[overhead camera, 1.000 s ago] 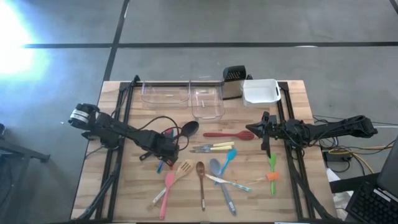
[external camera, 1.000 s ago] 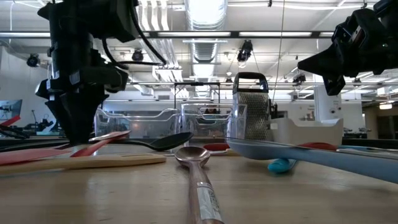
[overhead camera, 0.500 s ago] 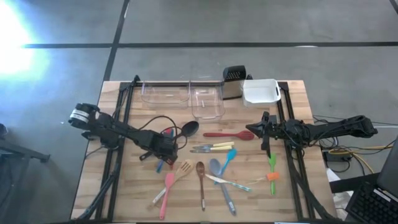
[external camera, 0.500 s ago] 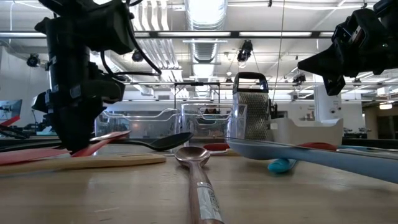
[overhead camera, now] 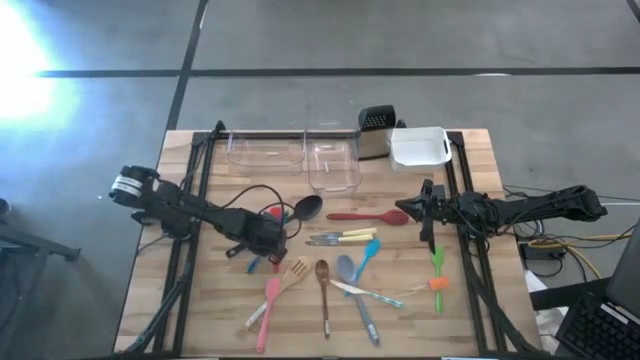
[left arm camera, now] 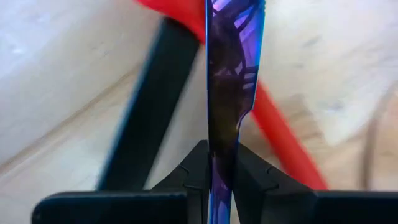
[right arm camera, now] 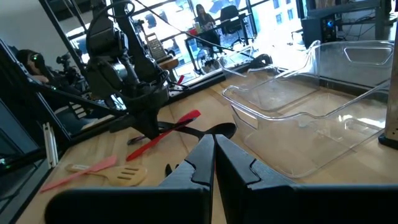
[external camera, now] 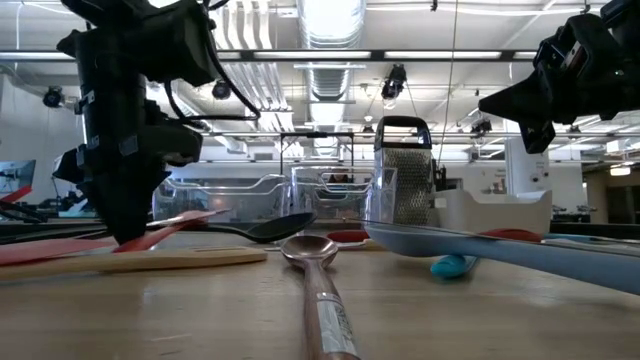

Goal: Pick & Place Kitchen Items
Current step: Put the purple knife into the left transparent bin

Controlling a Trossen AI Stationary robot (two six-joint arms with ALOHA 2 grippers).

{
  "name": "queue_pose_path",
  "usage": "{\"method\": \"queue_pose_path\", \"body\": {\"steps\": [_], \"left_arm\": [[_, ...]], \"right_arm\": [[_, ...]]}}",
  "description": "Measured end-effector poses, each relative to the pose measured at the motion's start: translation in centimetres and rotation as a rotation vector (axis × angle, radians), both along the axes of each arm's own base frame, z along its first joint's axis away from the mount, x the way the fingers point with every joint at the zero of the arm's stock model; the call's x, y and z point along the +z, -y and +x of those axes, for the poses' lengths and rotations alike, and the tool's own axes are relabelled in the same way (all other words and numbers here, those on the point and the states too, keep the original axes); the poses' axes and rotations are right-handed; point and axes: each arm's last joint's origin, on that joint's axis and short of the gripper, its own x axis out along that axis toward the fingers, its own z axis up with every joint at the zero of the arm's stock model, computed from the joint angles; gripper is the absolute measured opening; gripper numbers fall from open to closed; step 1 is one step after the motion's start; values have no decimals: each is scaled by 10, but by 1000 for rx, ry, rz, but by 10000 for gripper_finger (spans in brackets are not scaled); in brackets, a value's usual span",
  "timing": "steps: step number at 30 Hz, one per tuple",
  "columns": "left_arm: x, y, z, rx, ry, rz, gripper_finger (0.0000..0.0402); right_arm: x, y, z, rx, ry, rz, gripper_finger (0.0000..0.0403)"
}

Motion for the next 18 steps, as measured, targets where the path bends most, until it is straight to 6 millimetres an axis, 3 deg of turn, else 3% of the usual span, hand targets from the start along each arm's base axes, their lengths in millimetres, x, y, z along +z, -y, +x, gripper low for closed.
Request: {"method": "queue_pose_path", "body": {"steps": [10, 18], "left_arm": [[61, -5, 0, -202, 217, 58, 45], [104, -54, -16, -309, 202, 368, 45]], "right_arm": [[0, 0, 0, 0, -2, 0, 8], [0, 0, 0, 0, -2, 0, 8]]}}
